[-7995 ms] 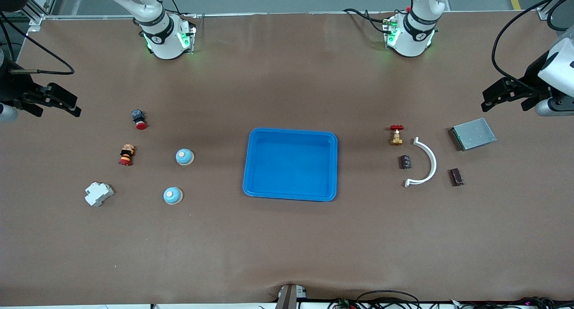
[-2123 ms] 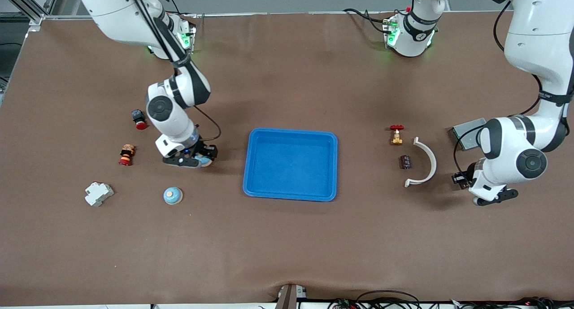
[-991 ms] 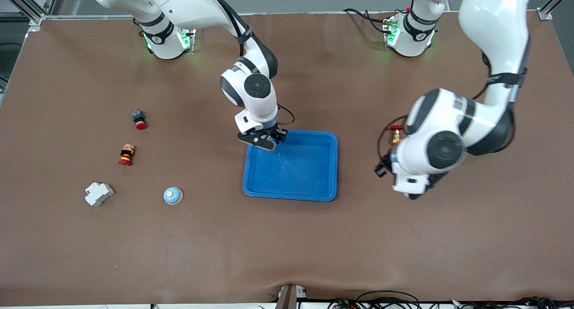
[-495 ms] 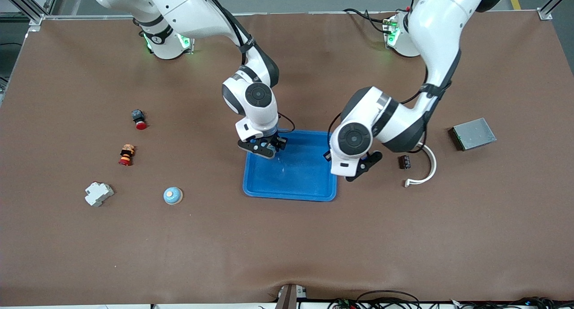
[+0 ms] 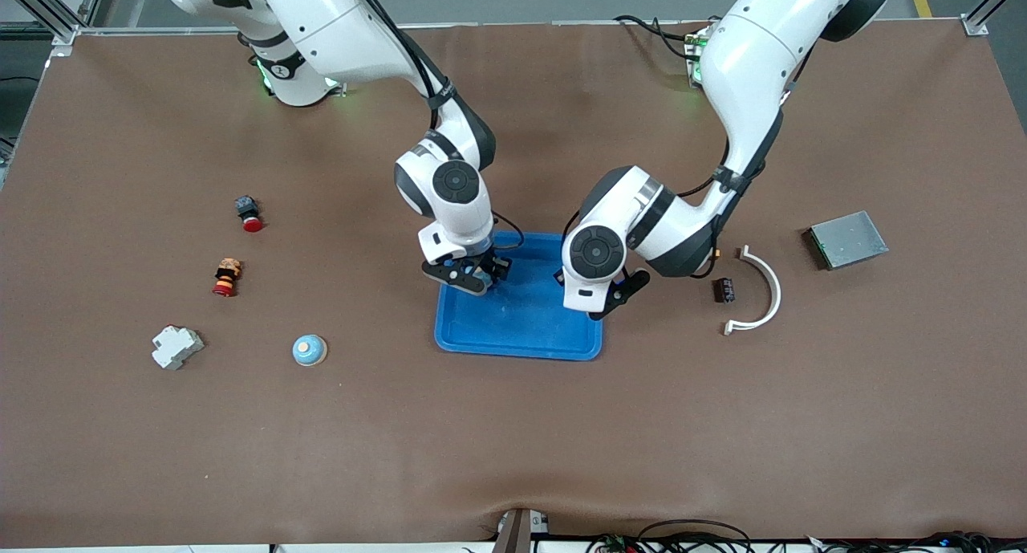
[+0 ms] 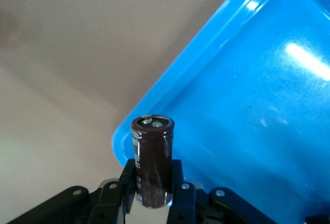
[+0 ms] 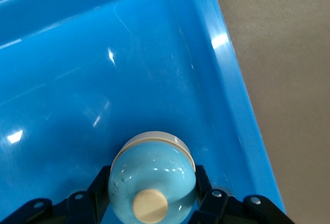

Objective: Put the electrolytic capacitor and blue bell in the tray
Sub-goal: 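Carry the capacitor into the tray while the right gripper carries the bell there, then open both grippers to release the capacitor and bell in the tray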

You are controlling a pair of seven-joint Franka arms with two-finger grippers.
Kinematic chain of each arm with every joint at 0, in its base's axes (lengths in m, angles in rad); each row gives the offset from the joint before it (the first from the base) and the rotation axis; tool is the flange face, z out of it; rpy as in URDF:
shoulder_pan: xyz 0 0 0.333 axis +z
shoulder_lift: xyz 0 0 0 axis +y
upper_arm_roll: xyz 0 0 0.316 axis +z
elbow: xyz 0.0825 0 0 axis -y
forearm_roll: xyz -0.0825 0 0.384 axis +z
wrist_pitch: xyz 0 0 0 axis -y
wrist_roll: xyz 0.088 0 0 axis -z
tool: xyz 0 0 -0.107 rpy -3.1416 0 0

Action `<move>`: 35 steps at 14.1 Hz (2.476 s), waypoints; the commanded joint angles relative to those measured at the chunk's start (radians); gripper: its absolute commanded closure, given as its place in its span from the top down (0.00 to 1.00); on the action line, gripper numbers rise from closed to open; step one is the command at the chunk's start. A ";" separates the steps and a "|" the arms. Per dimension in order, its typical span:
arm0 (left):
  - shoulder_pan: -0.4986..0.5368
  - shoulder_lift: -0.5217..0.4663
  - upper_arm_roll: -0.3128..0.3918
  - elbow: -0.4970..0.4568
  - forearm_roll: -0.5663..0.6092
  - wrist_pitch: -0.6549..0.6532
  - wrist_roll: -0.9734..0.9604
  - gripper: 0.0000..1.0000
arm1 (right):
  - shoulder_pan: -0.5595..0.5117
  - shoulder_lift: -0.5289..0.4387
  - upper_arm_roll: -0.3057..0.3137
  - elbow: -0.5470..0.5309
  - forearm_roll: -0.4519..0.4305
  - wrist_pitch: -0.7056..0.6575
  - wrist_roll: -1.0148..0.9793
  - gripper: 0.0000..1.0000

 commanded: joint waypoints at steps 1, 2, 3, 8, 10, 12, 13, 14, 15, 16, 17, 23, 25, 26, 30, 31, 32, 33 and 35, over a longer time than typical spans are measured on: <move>-0.021 0.014 0.006 0.007 -0.016 0.010 -0.020 0.00 | -0.017 0.028 0.013 0.032 -0.022 0.008 0.017 0.00; -0.028 0.023 0.007 0.007 -0.017 0.010 -0.022 0.00 | -0.017 0.028 0.013 0.032 -0.022 0.007 0.017 0.00; -0.030 0.038 0.007 0.009 -0.016 0.010 -0.032 0.00 | -0.017 0.029 0.013 0.032 -0.023 0.007 0.018 0.00; -0.045 0.081 0.009 0.007 -0.012 0.030 -0.062 0.00 | -0.015 0.055 0.013 0.038 -0.012 0.010 0.026 0.00; -0.056 0.090 0.014 0.009 -0.012 0.050 -0.074 0.00 | -0.014 0.062 0.013 0.038 -0.011 0.010 0.026 0.00; -0.061 0.103 0.015 0.009 -0.009 0.054 -0.083 0.00 | -0.012 0.062 0.013 0.050 -0.011 0.001 0.026 0.67; -0.064 0.103 0.015 0.009 -0.008 0.054 -0.083 0.00 | -0.011 0.060 0.013 0.053 -0.012 -0.007 0.026 0.76; -0.064 0.104 0.015 0.009 -0.008 0.054 -0.083 0.00 | -0.011 0.058 0.013 0.055 -0.012 -0.013 0.026 0.94; -0.064 0.104 0.015 0.009 -0.008 0.054 -0.083 0.00 | -0.006 0.057 0.012 0.055 -0.020 -0.013 0.027 1.00; -0.064 0.104 0.015 0.009 -0.008 0.054 -0.083 0.00 | -0.005 0.055 0.012 0.055 -0.023 -0.015 0.027 1.00; -0.064 0.104 0.015 0.009 -0.006 0.054 -0.083 0.10 | -0.006 0.051 0.012 0.055 -0.025 -0.018 0.026 1.00; -0.070 0.084 0.015 0.010 0.000 0.045 -0.078 1.00 | -0.037 0.037 0.013 0.200 -0.019 -0.264 0.015 1.00; -0.059 0.046 0.017 0.010 0.004 0.022 -0.074 1.00 | -0.066 0.023 0.016 0.239 -0.008 -0.326 0.009 1.00; -0.052 0.029 0.017 0.012 0.004 -0.007 -0.066 1.00 | -0.081 0.011 0.016 0.252 -0.008 -0.357 0.007 1.00; -0.018 -0.086 0.024 0.007 0.006 -0.165 0.178 1.00 | -0.176 -0.070 0.018 0.260 -0.005 -0.450 -0.176 1.00; 0.006 -0.119 0.029 0.001 0.006 -0.176 0.235 1.00 | -0.213 -0.087 0.021 0.262 0.001 -0.479 -0.244 1.00; 0.034 -0.150 0.027 0.000 0.007 -0.194 0.289 1.00 | -0.244 -0.107 0.021 0.260 0.023 -0.489 -0.269 1.00; 0.062 -0.178 0.027 -0.002 0.010 -0.220 0.349 1.00 | -0.273 -0.122 0.021 0.256 0.035 -0.492 -0.289 1.00; 0.135 -0.239 0.027 -0.028 0.030 -0.242 0.493 1.00 | -0.282 -0.133 0.015 0.252 0.032 -0.527 -0.382 1.00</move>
